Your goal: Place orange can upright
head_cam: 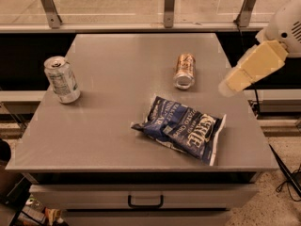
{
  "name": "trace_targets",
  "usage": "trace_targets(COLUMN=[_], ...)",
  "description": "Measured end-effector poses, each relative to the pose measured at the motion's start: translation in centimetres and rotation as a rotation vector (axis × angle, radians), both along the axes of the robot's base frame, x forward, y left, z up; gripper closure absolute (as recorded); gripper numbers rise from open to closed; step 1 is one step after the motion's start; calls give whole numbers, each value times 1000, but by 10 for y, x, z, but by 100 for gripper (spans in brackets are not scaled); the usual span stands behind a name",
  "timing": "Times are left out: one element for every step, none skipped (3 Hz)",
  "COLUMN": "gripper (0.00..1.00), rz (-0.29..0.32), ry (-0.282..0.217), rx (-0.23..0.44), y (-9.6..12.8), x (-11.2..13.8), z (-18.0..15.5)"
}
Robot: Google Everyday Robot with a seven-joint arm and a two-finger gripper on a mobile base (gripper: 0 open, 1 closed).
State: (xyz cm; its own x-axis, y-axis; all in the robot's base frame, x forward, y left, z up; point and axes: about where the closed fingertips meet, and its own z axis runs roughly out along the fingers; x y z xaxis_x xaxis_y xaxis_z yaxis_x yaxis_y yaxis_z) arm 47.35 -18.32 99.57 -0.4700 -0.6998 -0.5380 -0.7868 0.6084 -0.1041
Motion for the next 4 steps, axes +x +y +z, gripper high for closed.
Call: trace_targets(gripper=[0,0,0,0], rz=[-124,-250,-316,-316], ry=[33,97,118,118], rx=[-4,-57,-37,-36], y=[9,7,9,9], x=[18,40,40,40], z=[1,-4,-4,-3])
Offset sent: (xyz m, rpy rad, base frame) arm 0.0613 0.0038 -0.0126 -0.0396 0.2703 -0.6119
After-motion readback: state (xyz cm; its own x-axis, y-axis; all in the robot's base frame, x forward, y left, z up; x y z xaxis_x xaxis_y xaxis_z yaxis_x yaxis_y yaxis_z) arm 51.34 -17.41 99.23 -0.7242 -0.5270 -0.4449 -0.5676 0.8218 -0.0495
